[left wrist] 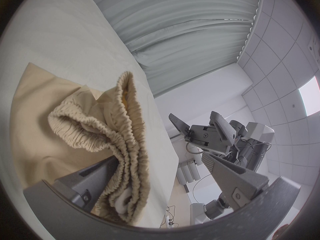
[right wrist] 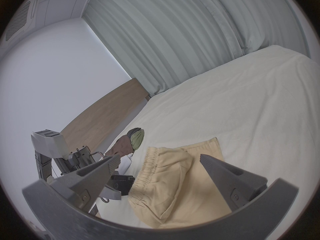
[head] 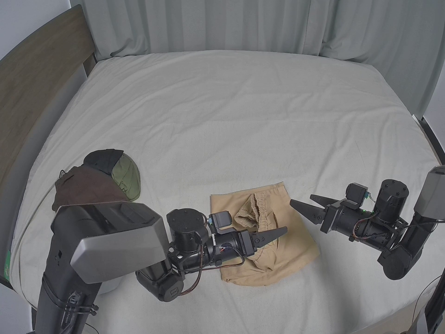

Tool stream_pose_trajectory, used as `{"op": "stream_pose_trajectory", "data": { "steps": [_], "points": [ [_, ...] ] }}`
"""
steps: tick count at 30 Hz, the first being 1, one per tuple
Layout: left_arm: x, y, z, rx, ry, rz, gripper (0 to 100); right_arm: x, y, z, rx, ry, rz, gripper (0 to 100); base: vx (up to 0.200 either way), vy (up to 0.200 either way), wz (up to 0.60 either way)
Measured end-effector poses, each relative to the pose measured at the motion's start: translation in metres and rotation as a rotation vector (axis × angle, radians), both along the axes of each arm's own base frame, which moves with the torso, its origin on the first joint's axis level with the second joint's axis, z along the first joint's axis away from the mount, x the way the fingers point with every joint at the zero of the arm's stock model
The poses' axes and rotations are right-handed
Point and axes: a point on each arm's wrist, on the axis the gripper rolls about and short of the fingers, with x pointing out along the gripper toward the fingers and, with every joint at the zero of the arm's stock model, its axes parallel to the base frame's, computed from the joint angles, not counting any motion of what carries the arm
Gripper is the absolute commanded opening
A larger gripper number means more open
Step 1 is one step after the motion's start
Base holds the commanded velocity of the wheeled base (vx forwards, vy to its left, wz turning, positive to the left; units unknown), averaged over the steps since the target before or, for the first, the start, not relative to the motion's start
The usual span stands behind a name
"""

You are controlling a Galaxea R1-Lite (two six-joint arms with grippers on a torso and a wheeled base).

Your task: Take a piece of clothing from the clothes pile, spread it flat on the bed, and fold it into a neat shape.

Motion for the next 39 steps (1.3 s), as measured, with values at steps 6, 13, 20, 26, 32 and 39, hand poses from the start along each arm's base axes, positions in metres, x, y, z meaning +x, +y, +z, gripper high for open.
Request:
{"op": "stream_pose_trajectory", "data": {
  "steps": [6,13,20,26,32,39],
  "points": [
    [-0.002,-0.004,0.005,-0.009,-0.012,-0.001,100,0.001,-0.001,0.0,0.0,-0.002,-0.002,100,0.0,0.0,0.0],
    [-0.002,-0.005,0.008,-0.013,-0.024,0.023,100,0.001,-0.001,0.0,0.001,-0.002,-0.004,100,0.0,0.0,0.0],
    [0.001,-0.003,0.01,-0.006,-0.059,0.044,100,0.0,-0.001,-0.002,-0.002,0.008,-0.003,100,0.0,0.0,0.0],
    [0.013,0.018,0.008,0.035,-0.109,0.124,100,0.0,0.001,-0.017,-0.02,0.061,0.003,100,0.0,0.0,0.0],
    [0.018,0.048,0.012,0.148,-0.272,0.179,100,0.001,0.004,-0.036,-0.014,0.152,0.002,100,0.0,0.0,0.0],
    [0.018,0.085,0.028,0.3,-0.51,0.238,100,-0.003,0.013,-0.045,0.022,0.234,0.004,100,0.0,0.0,0.0]
  ]
}}
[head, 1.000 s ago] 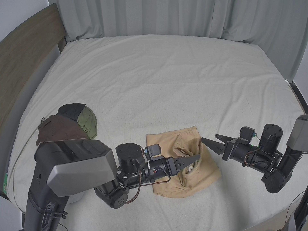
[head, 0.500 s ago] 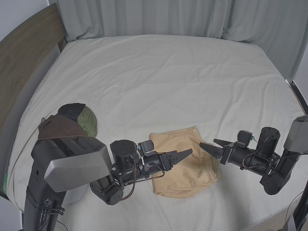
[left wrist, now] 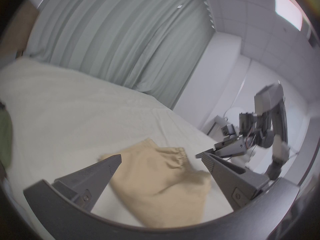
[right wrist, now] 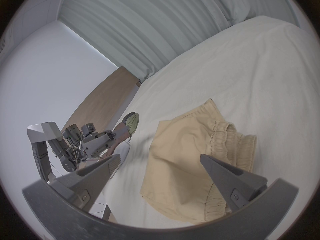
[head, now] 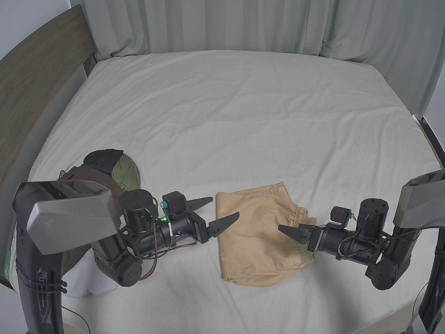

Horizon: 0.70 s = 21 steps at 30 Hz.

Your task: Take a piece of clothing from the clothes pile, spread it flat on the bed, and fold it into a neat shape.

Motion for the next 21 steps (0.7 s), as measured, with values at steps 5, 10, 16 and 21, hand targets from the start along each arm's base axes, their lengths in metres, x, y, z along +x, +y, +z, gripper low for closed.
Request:
{"op": "stream_pose_trajectory", "data": {
  "steps": [5,10,16,21],
  "points": [
    [-0.002,0.027,0.011,0.113,-0.136,0.048,100,-0.003,0.003,-0.004,0.003,0.028,0.0,100,0.0,0.0,0.0],
    [-0.013,0.057,0.021,0.148,-0.155,0.059,100,-0.008,0.006,-0.01,-0.007,0.061,0.01,100,0.0,0.0,0.0],
    [-0.016,0.077,0.026,0.183,-0.183,0.083,100,-0.012,0.009,-0.025,-0.035,0.112,0.013,100,0.0,0.0,0.0],
    [-0.016,0.086,0.024,0.193,-0.189,0.074,100,-0.012,0.009,-0.043,-0.076,0.161,-0.017,100,0.0,0.0,0.0]
  ]
}}
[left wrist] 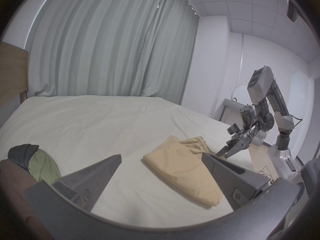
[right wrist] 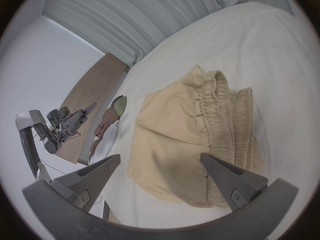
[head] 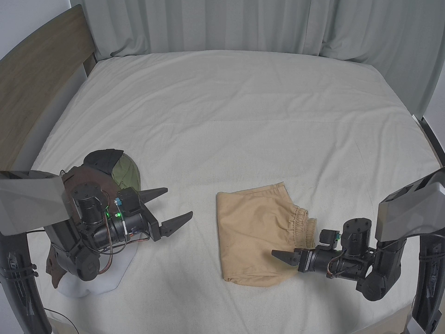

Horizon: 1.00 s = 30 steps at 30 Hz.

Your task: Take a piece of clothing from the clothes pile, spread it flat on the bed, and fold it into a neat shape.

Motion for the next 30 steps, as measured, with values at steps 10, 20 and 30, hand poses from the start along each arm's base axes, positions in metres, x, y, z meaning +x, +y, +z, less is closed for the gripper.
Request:
{"op": "stream_pose_trajectory", "data": {
  "steps": [10,20,30],
  "points": [
    [0.0,0.016,-0.003,0.013,0.006,0.032,100,-0.005,-0.003,-0.02,-0.041,0.068,-0.008,100,0.0,0.0,0.0],
    [-0.001,0.016,-0.005,0.015,0.017,0.033,100,0.01,0.002,-0.006,0.0,-0.007,-0.015,100,0.0,0.0,0.0],
    [-0.002,0.016,-0.006,0.016,0.021,0.031,100,0.045,-0.001,0.013,0.063,-0.135,-0.141,100,0.0,0.0,0.0]
  ]
}}
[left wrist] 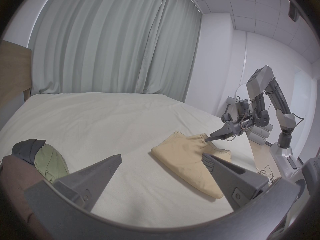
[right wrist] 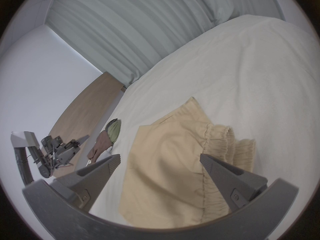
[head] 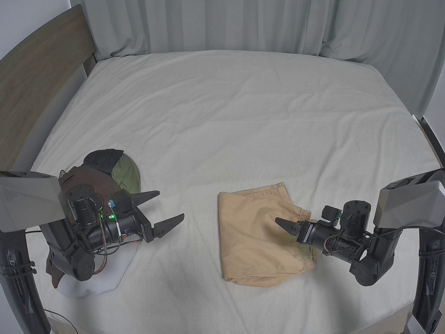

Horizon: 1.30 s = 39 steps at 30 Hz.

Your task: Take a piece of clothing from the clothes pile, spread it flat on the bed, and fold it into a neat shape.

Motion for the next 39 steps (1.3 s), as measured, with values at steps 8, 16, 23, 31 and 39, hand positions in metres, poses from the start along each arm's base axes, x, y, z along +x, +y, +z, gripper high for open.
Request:
{"op": "stream_pose_trajectory", "data": {
  "steps": [8,16,23,31,39],
  "points": [
    [0.0,-0.001,0.0,0.001,-0.001,-0.001,100,0.01,-0.005,-0.01,-0.013,0.0,-0.048,100,0.0,0.0,0.0],
    [-0.001,-0.001,0.0,0.0,0.0,-0.015,100,0.011,-0.005,-0.014,-0.018,0.009,-0.048,100,0.0,0.0,0.0],
    [-0.003,-0.002,0.001,0.003,-0.007,-0.035,100,0.009,-0.005,-0.007,-0.014,-0.006,-0.046,100,0.0,0.0,0.0],
    [-0.004,-0.001,0.001,0.006,-0.004,-0.033,100,-0.006,-0.018,0.016,-0.088,-0.091,0.032,100,0.0,0.0,0.0],
    [-0.004,-0.001,0.0,0.007,-0.003,-0.034,100,-0.035,-0.036,0.007,-0.203,-0.042,0.114,100,0.0,0.0,0.0]
  ]
}}
